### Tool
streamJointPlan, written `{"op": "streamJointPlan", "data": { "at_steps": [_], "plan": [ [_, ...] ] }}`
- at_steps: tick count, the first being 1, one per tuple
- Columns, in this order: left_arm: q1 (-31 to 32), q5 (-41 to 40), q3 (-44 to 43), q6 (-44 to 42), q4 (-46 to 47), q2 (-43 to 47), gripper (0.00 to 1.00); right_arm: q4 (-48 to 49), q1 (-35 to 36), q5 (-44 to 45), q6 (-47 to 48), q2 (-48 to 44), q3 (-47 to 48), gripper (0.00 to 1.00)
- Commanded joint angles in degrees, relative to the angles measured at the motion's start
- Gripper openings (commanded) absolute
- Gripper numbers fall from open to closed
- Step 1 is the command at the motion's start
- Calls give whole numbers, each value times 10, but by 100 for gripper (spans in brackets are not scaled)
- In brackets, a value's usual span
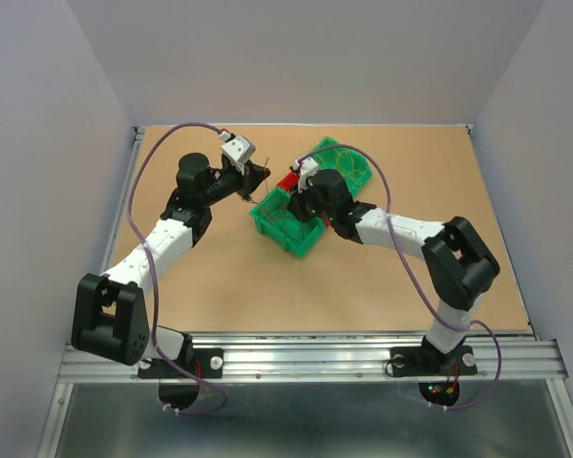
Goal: Untangle the cables
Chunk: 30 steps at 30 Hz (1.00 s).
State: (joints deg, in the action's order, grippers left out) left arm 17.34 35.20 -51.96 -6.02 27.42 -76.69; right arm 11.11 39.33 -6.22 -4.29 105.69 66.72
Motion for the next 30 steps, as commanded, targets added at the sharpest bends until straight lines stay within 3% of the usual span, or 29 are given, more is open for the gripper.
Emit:
{"op": "streamJointPlan", "data": {
  "at_steps": [1,10,21,24,30],
  "plan": [
    [12,38,-44,8,25,-19,0,23,-3,48,5,-85,-40,21],
    [64,32,-92,-28,-17,-103,0,26,-4,161,-4,-188,-105,21],
    [71,19,-151,-121,-130,-192,0,122,-3,66,-5,-272,-200,22],
    [71,1,-161,-149,-149,-211,0,137,-4,28,3,-271,-210,28],
    [71,-3,-175,-167,-174,-232,0,164,-4,-3,-2,-239,-203,50]
  ]
}}
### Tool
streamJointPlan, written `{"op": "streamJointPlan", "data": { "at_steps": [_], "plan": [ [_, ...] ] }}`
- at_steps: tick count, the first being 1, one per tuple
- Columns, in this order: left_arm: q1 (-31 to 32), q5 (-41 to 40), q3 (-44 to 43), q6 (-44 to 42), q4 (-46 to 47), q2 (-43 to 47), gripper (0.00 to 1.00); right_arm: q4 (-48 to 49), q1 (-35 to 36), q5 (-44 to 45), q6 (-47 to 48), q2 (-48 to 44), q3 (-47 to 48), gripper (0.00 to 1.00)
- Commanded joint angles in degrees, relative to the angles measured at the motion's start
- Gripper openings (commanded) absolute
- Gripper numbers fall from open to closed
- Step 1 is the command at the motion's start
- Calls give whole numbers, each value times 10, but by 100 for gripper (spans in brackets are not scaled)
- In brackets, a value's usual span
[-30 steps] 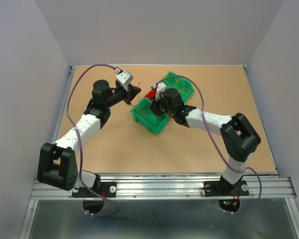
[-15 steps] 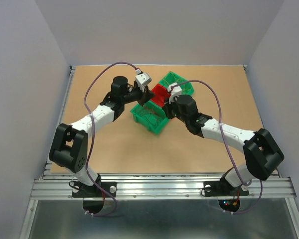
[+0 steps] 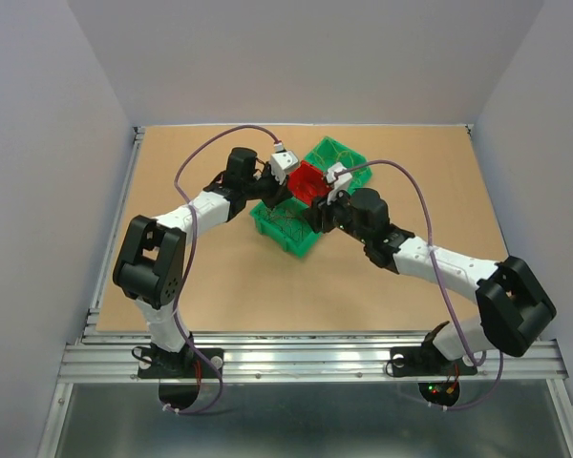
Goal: Untangle the cables
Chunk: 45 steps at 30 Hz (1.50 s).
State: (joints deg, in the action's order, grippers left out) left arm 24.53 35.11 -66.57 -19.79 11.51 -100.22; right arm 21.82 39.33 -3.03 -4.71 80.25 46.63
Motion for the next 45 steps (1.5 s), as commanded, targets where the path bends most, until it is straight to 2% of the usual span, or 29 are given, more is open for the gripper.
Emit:
{"op": "streamJointPlan", "data": {
  "at_steps": [1,8,18,21,22,23,26,27,31,32,35,43,45],
  "plan": [
    [-1,-5,-28,-31,-15,4,0,62,-3,-36,0,25,0,51],
    [-1,-12,-25,-35,-16,7,0,90,-4,-32,-6,71,36,58],
    [-1,8,-22,-29,-17,6,0,146,-4,13,-17,130,76,55],
    [-1,14,-25,-28,-20,0,0,149,-4,22,-16,141,83,37],
    [-2,17,-26,-29,-21,-1,0,150,-4,27,-15,145,84,23],
    [-1,18,-26,-28,-21,-1,0,151,-4,28,-14,148,82,17],
    [-2,23,-24,-29,-22,5,0,151,-4,28,-11,152,79,1],
    [-4,23,-20,-26,-17,10,0,151,-4,28,-8,151,72,0],
    [-17,36,-5,-11,5,24,12,151,-4,24,-8,152,51,1],
    [-26,41,1,-4,11,32,18,150,-3,22,-8,155,48,1],
    [-44,67,8,18,32,47,28,148,-2,14,-8,162,40,1],
    [-89,118,17,47,45,90,43,111,3,-19,1,221,72,0],
    [-90,122,25,47,48,99,51,84,8,-18,6,241,100,1]
  ]
}}
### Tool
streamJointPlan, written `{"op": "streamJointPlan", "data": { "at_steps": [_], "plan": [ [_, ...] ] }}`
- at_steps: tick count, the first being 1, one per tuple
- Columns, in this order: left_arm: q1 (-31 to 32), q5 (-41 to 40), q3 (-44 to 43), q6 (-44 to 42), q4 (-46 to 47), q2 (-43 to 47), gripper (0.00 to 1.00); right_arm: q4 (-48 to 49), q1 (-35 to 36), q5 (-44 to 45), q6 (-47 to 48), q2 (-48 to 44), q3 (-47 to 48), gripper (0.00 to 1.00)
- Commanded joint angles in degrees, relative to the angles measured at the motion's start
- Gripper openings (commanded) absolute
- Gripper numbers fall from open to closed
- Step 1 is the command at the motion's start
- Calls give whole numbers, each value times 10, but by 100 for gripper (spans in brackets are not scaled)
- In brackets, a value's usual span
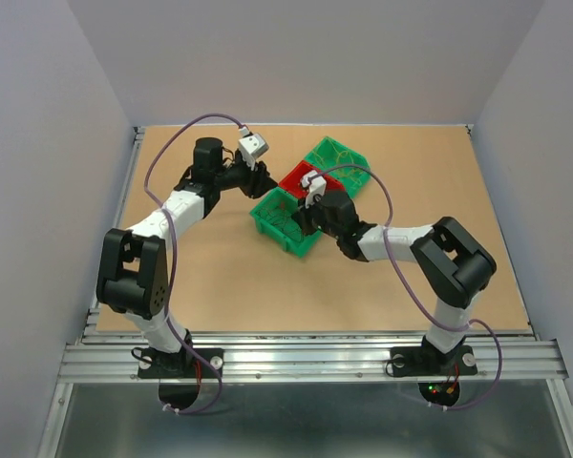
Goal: Untangle the cables
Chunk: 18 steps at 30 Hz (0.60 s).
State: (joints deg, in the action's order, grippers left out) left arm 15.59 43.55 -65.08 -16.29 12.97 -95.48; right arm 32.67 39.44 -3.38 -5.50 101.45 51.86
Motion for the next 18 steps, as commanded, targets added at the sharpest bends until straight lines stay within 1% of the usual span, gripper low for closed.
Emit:
{"op": "streamJointPlan", "data": {
  "at_steps": [1,2,5,8,11,14,18],
  "plan": [
    [-1,39,13,10,35,60,55,-32,9,-4,15,45,56,1],
    [-1,40,16,8,35,64,59,-44,11,1,15,52,67,0],
    [-1,45,21,7,36,74,65,-55,12,6,15,67,73,1],
    [-2,42,22,7,36,76,65,-73,15,9,19,87,86,1],
    [-2,35,12,9,29,65,64,-137,17,20,25,136,129,0],
    [-3,33,7,4,22,53,63,-178,17,31,22,168,177,1],
    [-7,27,5,8,25,47,61,-228,18,27,26,197,203,1]
  ]
}}
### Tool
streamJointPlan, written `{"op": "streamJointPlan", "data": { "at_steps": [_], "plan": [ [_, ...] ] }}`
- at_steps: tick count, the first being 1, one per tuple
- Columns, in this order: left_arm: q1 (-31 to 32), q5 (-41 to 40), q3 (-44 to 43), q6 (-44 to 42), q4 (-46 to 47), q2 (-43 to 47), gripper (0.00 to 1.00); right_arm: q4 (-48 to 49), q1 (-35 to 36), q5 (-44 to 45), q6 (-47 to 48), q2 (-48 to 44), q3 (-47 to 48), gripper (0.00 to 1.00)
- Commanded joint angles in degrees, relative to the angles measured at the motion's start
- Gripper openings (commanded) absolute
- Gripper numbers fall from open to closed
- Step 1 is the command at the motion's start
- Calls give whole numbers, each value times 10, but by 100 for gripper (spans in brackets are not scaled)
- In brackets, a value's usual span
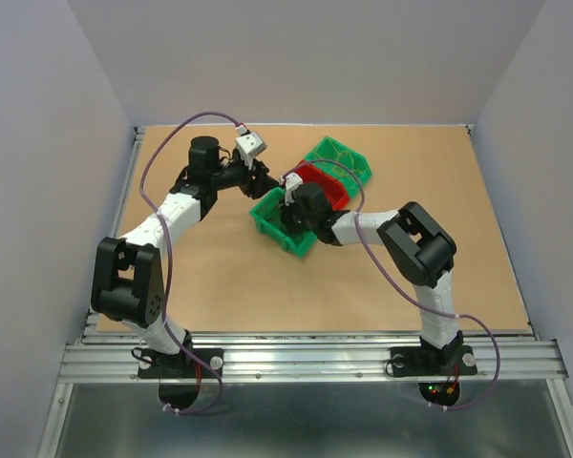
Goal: Untangle the cables
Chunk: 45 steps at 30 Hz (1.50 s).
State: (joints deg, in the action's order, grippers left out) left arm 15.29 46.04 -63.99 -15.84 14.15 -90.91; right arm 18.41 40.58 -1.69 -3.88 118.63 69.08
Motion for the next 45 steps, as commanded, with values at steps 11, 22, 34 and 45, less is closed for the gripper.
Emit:
{"op": "streamJointPlan", "data": {
  "at_steps": [11,22,34,45],
  "plan": [
    [-22,-21,10,34,48,14,62,-102,6,12,7,-50,26,32],
    [-39,-44,47,48,87,65,64,-88,6,33,7,-181,-20,73],
    [-104,-67,146,112,185,176,86,31,6,119,-33,-425,-234,89],
    [-125,-226,272,156,231,354,99,92,6,221,-81,-681,-446,91]
  ]
}}
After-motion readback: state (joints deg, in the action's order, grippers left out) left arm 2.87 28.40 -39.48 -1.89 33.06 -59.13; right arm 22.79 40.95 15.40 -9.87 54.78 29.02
